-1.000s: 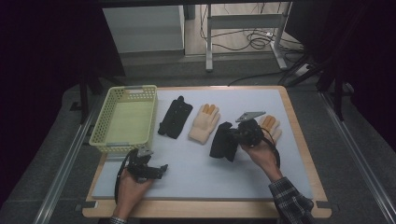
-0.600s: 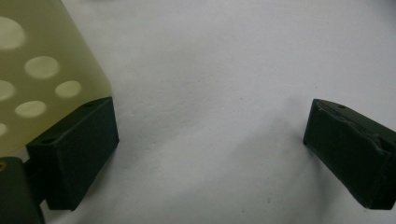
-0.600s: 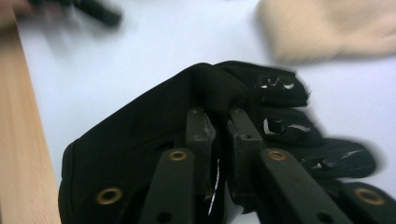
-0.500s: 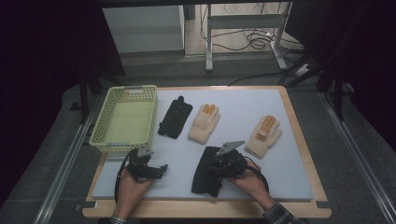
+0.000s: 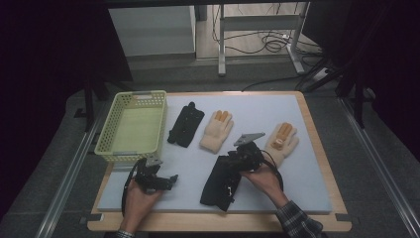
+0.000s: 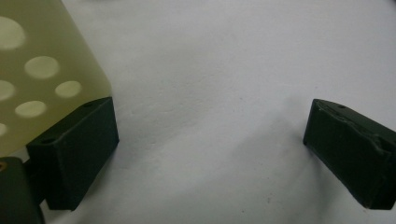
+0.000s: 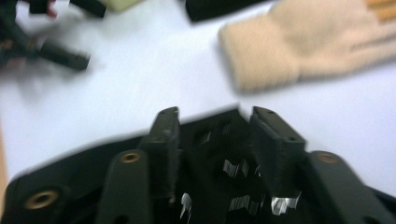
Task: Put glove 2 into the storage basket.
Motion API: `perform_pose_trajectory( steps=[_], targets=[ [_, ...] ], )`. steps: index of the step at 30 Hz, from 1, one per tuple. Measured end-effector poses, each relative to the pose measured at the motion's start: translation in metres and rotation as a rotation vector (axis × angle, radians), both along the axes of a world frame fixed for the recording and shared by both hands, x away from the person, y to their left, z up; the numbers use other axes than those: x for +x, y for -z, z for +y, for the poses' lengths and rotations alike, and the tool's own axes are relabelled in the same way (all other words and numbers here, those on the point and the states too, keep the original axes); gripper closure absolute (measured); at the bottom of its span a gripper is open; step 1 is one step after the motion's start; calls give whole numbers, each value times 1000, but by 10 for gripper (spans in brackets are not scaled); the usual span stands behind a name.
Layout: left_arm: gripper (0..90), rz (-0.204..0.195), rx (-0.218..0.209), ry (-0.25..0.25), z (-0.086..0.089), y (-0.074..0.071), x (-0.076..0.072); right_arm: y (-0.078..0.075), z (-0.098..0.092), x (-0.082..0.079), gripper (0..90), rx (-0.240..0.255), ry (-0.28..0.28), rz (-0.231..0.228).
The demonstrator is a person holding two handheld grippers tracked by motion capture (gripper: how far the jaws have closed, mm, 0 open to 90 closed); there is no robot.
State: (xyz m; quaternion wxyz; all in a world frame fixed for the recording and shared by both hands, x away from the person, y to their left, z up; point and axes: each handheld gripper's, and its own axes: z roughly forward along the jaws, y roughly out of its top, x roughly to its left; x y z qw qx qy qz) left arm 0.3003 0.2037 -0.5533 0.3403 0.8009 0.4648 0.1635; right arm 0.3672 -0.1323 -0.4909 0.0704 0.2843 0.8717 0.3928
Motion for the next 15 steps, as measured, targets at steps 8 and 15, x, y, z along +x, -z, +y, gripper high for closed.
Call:
perform_pose_trajectory(
  steps=[8,15],
  targets=[
    [33,0,-1,0,0,0,0,-4,38,43,702,16,9,-31],
    [33,1,0,1,0,0,0,-2,77,71,719,-29,7,-56]
  ],
)
